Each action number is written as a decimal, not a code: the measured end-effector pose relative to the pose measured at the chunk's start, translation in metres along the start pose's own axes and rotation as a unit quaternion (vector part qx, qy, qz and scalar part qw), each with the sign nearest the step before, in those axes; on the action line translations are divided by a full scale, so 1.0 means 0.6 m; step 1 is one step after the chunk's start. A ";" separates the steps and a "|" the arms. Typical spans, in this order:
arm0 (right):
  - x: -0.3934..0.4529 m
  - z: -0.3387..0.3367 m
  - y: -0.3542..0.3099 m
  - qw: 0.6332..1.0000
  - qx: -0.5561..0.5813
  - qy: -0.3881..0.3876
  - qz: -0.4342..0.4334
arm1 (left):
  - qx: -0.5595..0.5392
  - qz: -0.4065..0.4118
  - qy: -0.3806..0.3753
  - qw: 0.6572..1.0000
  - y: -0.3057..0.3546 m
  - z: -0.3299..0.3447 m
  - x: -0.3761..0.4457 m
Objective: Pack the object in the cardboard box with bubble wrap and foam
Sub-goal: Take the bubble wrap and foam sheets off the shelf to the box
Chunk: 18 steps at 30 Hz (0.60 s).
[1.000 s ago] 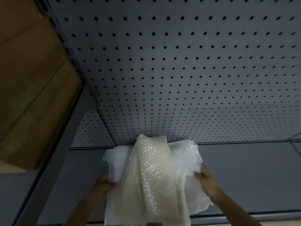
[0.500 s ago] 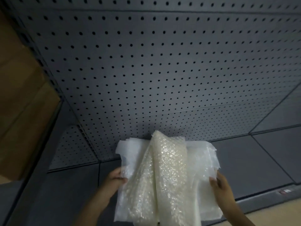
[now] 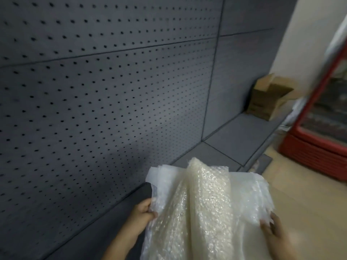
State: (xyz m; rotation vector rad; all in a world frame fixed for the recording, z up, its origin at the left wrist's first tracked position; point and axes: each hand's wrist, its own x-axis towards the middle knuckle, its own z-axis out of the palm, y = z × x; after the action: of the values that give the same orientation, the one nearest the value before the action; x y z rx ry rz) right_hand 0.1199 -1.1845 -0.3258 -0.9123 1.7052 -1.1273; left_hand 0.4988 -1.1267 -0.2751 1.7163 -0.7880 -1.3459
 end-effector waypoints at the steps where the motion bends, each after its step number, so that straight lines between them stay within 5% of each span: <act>1: -0.018 -0.018 0.000 1.000 -0.007 0.015 0.017 | 0.008 0.013 -0.017 1.000 0.014 0.034 0.006; 18: -0.076 -0.402 0.001 0.979 0.002 0.203 0.005 | 0.140 0.092 -0.251 0.953 0.127 0.499 0.015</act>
State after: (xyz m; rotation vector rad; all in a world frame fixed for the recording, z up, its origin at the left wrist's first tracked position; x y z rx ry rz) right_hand -0.0890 -1.0707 -0.2641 -0.6995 2.0289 -1.3788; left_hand 0.2102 -1.2343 -0.2471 1.4657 -1.4484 -1.6205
